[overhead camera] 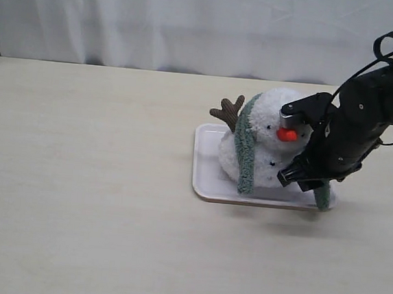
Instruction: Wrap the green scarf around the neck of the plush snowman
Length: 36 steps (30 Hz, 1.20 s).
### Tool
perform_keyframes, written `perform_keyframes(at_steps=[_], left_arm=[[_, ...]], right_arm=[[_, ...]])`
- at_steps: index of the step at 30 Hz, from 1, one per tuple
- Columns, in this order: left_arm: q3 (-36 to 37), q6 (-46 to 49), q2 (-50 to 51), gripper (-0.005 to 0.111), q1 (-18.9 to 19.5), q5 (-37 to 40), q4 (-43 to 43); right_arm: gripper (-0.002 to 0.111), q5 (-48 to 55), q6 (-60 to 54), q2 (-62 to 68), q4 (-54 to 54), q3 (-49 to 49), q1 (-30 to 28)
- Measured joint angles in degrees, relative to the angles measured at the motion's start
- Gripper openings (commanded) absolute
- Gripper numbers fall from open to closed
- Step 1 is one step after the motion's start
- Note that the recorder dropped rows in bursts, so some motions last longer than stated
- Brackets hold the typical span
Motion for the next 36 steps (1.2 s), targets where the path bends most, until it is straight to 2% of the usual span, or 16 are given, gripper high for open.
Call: perform_keyframes(at_steps=[2, 4, 11, 18, 20, 24, 26, 36], left_arm=[[0.0, 0.0, 0.0, 0.000, 0.0, 0.0, 0.0], [0.0, 0.0, 0.0, 0.000, 0.0, 0.0, 0.0], [0.0, 0.0, 0.0, 0.000, 0.0, 0.0, 0.0], [0.0, 0.0, 0.0, 0.000, 0.0, 0.0, 0.0], [0.0, 0.0, 0.0, 0.000, 0.0, 0.0, 0.0], [0.0, 0.0, 0.0, 0.000, 0.0, 0.0, 0.0], [0.0, 0.0, 0.0, 0.000, 0.0, 0.0, 0.0], [0.0, 0.0, 0.0, 0.000, 0.0, 0.0, 0.0]], right_arm=[[0.015, 0.5, 0.7, 0.2, 0.8, -0.4, 0.0], [0.004, 2.3, 1.0, 0.2, 1.4, -1.6, 0.0], [0.004, 6.8, 0.6, -1.7, 6.7, -4.1, 0.0], [0.004, 5.3, -3.6, -5.3, 21.8, -3.5, 0.0], [0.010, 3.6, -6.1, -5.3, 24.7, -2.2, 0.0], [0.039, 2.3, -7.9, -5.3, 27.8, -1.7, 0.0], [0.047, 2.3, -8.0, -5.3, 29.4, -1.7, 0.0], [0.047, 11.4, -8.4, -5.3, 29.9, -1.7, 0.0]])
